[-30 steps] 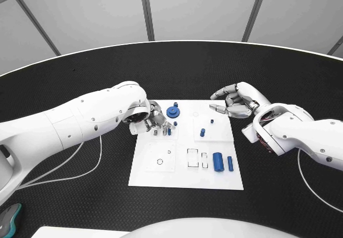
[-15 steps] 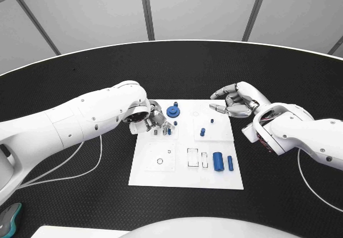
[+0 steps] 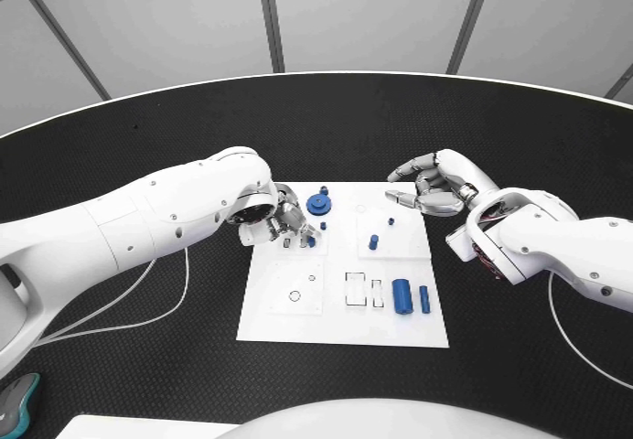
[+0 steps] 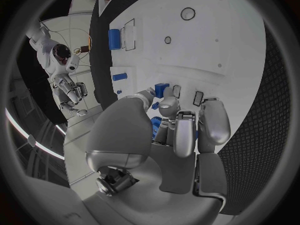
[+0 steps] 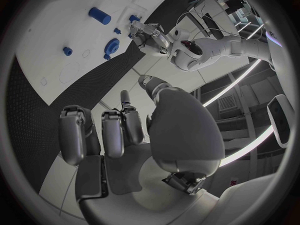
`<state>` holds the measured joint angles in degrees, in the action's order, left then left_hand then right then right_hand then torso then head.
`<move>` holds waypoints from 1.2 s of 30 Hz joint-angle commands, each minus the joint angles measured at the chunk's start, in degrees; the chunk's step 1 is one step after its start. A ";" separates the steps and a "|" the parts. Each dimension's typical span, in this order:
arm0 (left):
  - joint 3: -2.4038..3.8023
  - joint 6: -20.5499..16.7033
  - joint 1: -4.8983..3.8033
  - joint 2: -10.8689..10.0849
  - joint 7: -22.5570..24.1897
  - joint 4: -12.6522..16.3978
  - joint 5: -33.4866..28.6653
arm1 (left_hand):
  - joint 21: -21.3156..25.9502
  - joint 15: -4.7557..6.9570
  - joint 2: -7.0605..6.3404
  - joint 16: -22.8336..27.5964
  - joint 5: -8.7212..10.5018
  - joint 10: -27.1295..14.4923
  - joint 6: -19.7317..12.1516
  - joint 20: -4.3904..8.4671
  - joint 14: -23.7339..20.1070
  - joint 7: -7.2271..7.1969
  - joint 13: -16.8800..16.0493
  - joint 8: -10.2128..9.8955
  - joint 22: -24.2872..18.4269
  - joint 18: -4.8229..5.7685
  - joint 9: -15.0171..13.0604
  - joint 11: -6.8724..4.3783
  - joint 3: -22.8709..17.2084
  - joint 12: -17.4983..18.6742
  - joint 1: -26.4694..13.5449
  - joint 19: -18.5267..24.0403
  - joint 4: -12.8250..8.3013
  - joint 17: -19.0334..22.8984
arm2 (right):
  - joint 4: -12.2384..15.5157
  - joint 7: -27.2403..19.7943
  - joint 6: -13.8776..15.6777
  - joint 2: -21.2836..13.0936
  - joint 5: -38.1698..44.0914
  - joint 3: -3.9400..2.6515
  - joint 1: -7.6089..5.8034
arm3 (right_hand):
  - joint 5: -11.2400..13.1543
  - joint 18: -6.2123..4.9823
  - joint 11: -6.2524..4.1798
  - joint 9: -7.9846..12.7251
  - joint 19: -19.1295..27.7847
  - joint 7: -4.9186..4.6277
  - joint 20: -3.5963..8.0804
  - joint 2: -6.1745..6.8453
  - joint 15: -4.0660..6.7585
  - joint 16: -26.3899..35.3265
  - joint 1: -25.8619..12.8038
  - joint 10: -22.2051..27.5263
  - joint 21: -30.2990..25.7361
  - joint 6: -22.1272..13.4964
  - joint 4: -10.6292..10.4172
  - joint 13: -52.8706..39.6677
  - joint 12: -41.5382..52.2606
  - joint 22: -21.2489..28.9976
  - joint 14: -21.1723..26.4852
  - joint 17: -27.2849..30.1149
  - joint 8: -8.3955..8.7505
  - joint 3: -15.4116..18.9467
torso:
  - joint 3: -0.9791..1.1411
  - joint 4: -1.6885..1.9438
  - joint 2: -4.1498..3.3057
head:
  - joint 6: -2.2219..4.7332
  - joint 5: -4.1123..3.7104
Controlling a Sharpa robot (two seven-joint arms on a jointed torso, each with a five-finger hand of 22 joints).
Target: Assemble the parts on the task board
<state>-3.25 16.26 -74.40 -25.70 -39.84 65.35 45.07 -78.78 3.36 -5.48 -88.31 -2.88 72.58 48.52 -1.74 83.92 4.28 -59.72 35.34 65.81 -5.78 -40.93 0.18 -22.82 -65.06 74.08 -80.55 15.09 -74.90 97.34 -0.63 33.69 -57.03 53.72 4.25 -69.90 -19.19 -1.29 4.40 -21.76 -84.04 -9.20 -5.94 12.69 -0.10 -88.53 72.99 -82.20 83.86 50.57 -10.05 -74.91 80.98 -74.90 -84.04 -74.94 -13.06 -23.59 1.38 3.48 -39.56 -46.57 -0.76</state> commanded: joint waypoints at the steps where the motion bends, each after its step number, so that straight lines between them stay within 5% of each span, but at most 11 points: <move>1: 0.00 0.24 0.00 0.03 0.02 -0.03 0.00 | -0.32 0.47 -0.27 -0.24 -0.11 0.11 -0.20 0.23 5.22 -0.21 0.07 -0.13 0.05 1.06 -0.16 -0.42 -1.40 -0.10 0.63 0.02 -0.22 -12.08 | -0.01 0.01 -0.06 0.01 0.00 0.00 0.00 | -0.27 -0.43 -0.26 -0.07 -3.14 0.11 0.37 -0.35 0.33 0.32 0.18 -0.20 -0.22 0.49 -0.23 -7.10 0.10 -10.07 -5.10 -11.81 -0.22 0.06 | 0.01 0.00 0.06 | -0.09 0.05; 12: -0.01 0.79 0.00 -0.08 0.11 0.04 0.00 | -0.39 0.52 -2.50 -0.23 -0.35 0.09 -0.25 0.28 5.22 -0.27 0.37 -0.38 0.26 1.08 -1.10 -0.47 -11.20 0.18 0.39 0.06 -3.21 -12.10 | -0.07 0.05 -0.19 0.03 0.00 0.00 0.00 | -0.27 -0.43 -0.26 -0.07 -3.14 0.11 0.37 -0.35 0.33 0.32 0.18 -0.20 -0.22 0.49 -0.23 -7.10 0.10 -10.07 -5.10 -11.81 -0.22 0.06 | 0.02 0.04 0.05 | -0.21 0.26; 17: -0.01 0.79 0.00 -0.17 0.16 0.13 -0.01 | -0.40 0.51 -3.41 -0.23 -3.31 0.03 -0.50 0.28 5.23 -0.23 0.70 -0.16 0.32 1.07 -1.92 -0.49 -15.60 0.47 -0.71 0.08 -5.75 -12.11 | -0.09 0.04 -0.19 0.07 0.00 0.01 0.00 | -0.27 -0.43 -0.26 -0.07 -3.14 0.11 0.37 -0.35 0.33 0.32 0.18 -0.20 -0.22 0.49 -0.23 -7.10 0.10 -10.07 -5.10 -11.81 -0.22 0.06 | -0.01 0.05 0.04 | -0.21 0.32; 22: -0.01 0.80 0.00 -0.29 0.31 0.27 -0.03 | -0.38 0.51 -3.62 -0.22 -4.23 -0.02 -0.70 0.27 5.23 -0.22 0.88 -0.01 0.32 1.07 -2.33 -0.45 -16.89 0.64 -1.22 0.09 -6.80 -12.10 | -0.13 0.02 -0.18 0.12 0.00 0.01 0.00 | -0.27 -0.43 -0.26 -0.07 -3.14 0.11 0.37 -0.35 0.33 0.32 0.18 -0.20 -0.22 0.49 -0.23 -7.10 0.10 -10.07 -5.10 -11.81 -0.22 0.06 | 0.00 0.03 0.05 | -0.21 0.39; 28: -0.01 0.31 0.00 -0.75 0.74 0.60 -1.61 | -0.47 0.20 -4.00 -0.23 -13.69 -0.29 -1.50 0.05 5.23 0.46 1.59 0.55 0.51 1.10 -3.81 0.01 -19.95 1.42 -2.67 0.04 -9.97 -12.13 | -0.22 0.01 -0.16 0.16 0.00 0.01 0.00 | -0.27 -0.43 -0.26 -0.07 -3.14 0.11 0.37 -0.35 0.33 0.32 0.18 -0.20 -0.22 0.49 -0.23 -7.10 0.10 -10.07 -5.10 -11.81 -0.22 0.06 | 0.00 0.04 0.14 | -0.21 0.54; 30: -0.01 -0.06 0.00 -1.02 0.95 0.81 -2.82 | -0.48 0.12 -3.94 -0.22 -14.92 -0.26 -1.56 -0.05 5.22 0.55 1.63 0.66 0.53 1.11 -4.12 0.09 -20.40 1.47 -3.05 0.05 -10.52 -12.10 | -0.24 0.01 -0.15 0.17 0.00 0.01 0.00 | -0.32 -0.43 -0.28 -0.08 -3.15 0.13 0.39 -0.41 0.35 0.29 0.18 -0.33 -0.22 0.50 -0.30 -7.19 0.21 -10.08 -5.12 -11.86 -0.27 0.05 | -0.01 0.05 0.12 | -0.15 0.56; 36: -0.01 -1.90 0.00 -2.12 1.64 1.83 -6.58 | -0.63 0.01 -4.39 -0.24 -23.93 0.29 -0.82 -0.21 5.24 0.78 1.02 1.12 0.70 1.10 -5.15 0.17 -22.95 0.87 -4.72 0.02 -12.45 -12.16 | -0.35 0.01 -0.13 0.17 0.00 0.01 0.00 | -0.32 -0.43 -0.28 -0.08 -3.15 0.13 0.39 -0.41 0.35 0.29 0.18 -0.33 -0.22 0.50 -0.30 -7.19 0.21 -10.08 -5.12 -11.86 -0.27 0.05 | -0.03 0.11 0.16 | -0.09 0.77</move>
<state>-3.26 14.68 -74.40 -27.58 -38.28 66.99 39.21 -79.01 3.56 -10.12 -88.31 -25.79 72.58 47.22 -1.75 84.13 5.05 -58.49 36.28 66.44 -5.78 -46.03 0.25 -39.00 -63.92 69.79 -80.55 9.16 -74.94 97.01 -0.62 33.56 -56.86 53.72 4.26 -69.90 -19.20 -1.29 4.20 -21.75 -84.04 -9.00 -5.94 12.69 -0.09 -88.54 72.99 -82.41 83.86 50.77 -10.04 -74.90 80.98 -74.90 -84.04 -74.92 -13.05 -23.59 1.36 3.55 -39.42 -46.68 -0.10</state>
